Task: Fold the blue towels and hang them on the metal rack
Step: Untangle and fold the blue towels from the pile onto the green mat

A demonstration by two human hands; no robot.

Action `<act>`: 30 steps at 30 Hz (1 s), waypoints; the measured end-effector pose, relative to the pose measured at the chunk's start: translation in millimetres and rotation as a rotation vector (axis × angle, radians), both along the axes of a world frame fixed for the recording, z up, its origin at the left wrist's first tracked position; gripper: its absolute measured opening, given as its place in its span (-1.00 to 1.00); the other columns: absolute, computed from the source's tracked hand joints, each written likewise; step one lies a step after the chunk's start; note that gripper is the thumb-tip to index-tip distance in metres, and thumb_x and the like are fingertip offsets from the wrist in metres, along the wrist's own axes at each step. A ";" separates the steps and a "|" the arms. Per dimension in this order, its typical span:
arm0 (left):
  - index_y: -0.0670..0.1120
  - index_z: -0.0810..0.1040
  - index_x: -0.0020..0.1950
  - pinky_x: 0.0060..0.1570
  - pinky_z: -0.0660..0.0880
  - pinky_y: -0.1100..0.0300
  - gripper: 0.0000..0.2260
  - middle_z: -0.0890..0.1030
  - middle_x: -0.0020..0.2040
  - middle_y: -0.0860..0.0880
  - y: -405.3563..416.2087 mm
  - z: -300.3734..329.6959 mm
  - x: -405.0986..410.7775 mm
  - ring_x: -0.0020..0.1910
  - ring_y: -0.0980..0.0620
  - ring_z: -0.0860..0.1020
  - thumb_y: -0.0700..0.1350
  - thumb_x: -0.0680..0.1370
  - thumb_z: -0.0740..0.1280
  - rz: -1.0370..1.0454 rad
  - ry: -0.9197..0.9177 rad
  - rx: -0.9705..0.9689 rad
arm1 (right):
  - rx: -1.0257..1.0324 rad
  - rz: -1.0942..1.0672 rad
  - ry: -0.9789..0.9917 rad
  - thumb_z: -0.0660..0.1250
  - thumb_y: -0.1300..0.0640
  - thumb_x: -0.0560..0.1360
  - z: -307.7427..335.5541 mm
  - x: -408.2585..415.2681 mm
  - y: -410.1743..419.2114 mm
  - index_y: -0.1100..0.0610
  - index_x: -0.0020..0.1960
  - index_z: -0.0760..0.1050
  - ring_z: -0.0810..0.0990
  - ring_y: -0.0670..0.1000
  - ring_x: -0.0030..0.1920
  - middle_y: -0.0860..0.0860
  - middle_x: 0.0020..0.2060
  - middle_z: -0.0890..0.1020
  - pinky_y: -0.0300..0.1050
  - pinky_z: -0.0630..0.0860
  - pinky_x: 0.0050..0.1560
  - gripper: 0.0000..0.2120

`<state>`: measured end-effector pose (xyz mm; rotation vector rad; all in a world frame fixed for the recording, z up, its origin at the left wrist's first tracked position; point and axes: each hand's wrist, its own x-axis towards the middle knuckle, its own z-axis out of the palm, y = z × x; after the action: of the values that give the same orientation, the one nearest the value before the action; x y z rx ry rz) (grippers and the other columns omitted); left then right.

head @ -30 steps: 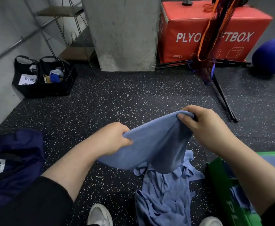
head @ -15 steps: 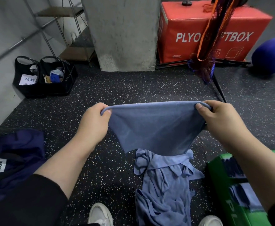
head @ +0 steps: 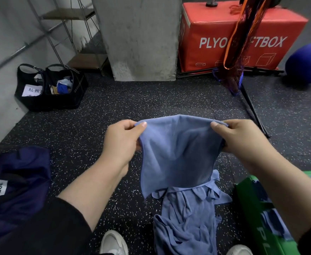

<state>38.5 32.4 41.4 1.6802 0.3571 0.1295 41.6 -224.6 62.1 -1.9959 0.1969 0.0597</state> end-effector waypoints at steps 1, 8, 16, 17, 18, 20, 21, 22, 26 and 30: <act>-0.11 0.65 -0.20 -0.30 0.56 0.08 -0.84 0.67 -0.30 -0.09 -5.6 -0.3 -0.9 -0.34 0.04 0.57 -0.15 0.59 0.43 -0.001 -0.014 0.000 | 0.013 0.026 0.021 0.32 -0.21 0.37 -2.4 0.1 4.4 0.13 -0.07 0.65 0.60 0.12 -0.28 0.35 -0.17 0.66 0.46 0.58 -0.10 -0.58; -0.07 0.67 -0.22 -0.36 0.37 0.19 -0.83 0.57 -0.43 0.09 -43.1 7.5 -11.8 -0.43 0.17 0.40 -0.06 0.55 0.47 -0.079 -0.156 0.210 | 0.297 0.126 0.141 0.23 0.13 0.47 -10.7 -4.4 41.4 0.39 -0.04 0.52 0.53 0.09 -0.16 0.30 -0.20 0.61 0.19 0.58 -0.03 -0.69; -0.02 0.74 -0.11 -0.08 0.60 -0.04 -0.95 0.72 -0.20 0.04 -51.1 10.0 -17.7 -0.16 0.05 0.68 -0.11 0.54 0.49 -0.159 -0.133 0.242 | 0.637 0.165 0.300 0.21 0.24 0.66 -7.2 -12.8 64.4 0.23 0.02 0.69 0.64 0.07 -0.11 0.17 -0.11 0.70 0.08 0.56 0.17 -0.73; -0.04 0.74 -0.12 -0.06 0.59 -0.06 -0.95 0.71 -0.18 0.02 -50.4 9.1 -17.3 -0.14 0.04 0.68 -0.11 0.53 0.49 -0.164 -0.138 0.268 | 0.666 0.152 0.313 0.20 0.24 0.66 -6.8 -12.1 64.5 0.23 0.00 0.69 0.66 0.05 -0.15 0.15 -0.14 0.70 0.07 0.57 0.15 -0.72; -0.08 0.73 -0.12 -0.04 0.58 -0.09 -0.93 0.71 -0.17 -0.02 -49.5 7.8 -16.7 -0.12 0.00 0.67 -0.12 0.53 0.48 -0.170 -0.149 0.302 | 0.695 0.139 0.322 0.19 0.24 0.67 -6.6 -11.2 64.4 0.24 -0.02 0.68 0.67 0.05 -0.17 0.15 -0.15 0.70 0.06 0.58 0.14 -0.72; -0.13 0.71 -0.13 -0.04 0.56 -0.13 -0.91 0.68 -0.15 -0.07 -48.8 6.4 -16.5 -0.12 -0.05 0.65 -0.14 0.53 0.46 -0.180 -0.178 0.357 | 0.733 0.125 0.328 0.18 0.24 0.67 -5.4 -10.0 63.7 0.26 0.00 0.66 0.70 0.08 -0.14 0.17 -0.12 0.72 0.04 0.60 0.10 -0.72; -0.12 0.72 -0.12 -0.04 0.55 -0.11 -0.91 0.66 -0.16 -0.06 -49.2 6.7 -16.8 -0.13 -0.04 0.64 -0.13 0.53 0.46 -0.187 -0.192 0.374 | 0.740 0.120 0.324 0.17 0.23 0.67 -5.2 -9.6 63.3 0.27 0.01 0.65 0.70 0.08 -0.13 0.18 -0.11 0.72 0.02 0.61 0.08 -0.72; -0.10 0.73 -0.12 -0.06 0.54 -0.08 -0.92 0.64 -0.17 -0.04 -49.6 7.6 -17.9 -0.14 -0.01 0.63 -0.13 0.54 0.46 -0.196 -0.208 0.398 | 0.748 0.114 0.320 0.17 0.23 0.67 -5.0 -9.3 63.8 0.27 0.01 0.64 0.70 0.08 -0.12 0.18 -0.10 0.73 0.01 0.61 0.08 -0.73; -0.04 0.75 -0.02 -0.08 0.48 0.05 -0.91 0.57 -0.16 0.03 -52.5 5.6 -21.2 -0.14 0.07 0.56 -0.09 0.56 0.44 -0.278 -0.306 0.542 | 0.817 0.109 0.313 0.21 0.15 0.67 -7.4 -10.8 67.6 0.25 -0.01 0.65 0.60 0.11 -0.07 0.17 -0.12 0.66 0.10 0.55 0.21 -0.73; -0.07 0.73 0.13 0.16 0.44 0.29 -0.80 0.63 0.07 0.08 -57.7 8.1 -25.9 0.08 0.14 0.56 -0.15 0.58 0.35 -0.500 -0.246 0.575 | 0.749 0.079 0.281 0.28 0.15 0.63 -11.0 -7.3 62.7 0.19 -0.03 0.60 0.46 0.05 -0.21 0.13 -0.22 0.49 -0.08 0.50 -0.12 -0.83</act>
<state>12.6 -25.3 49.5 2.2380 -0.3227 0.0662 34.3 -161.9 51.1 -1.2401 0.2331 0.4061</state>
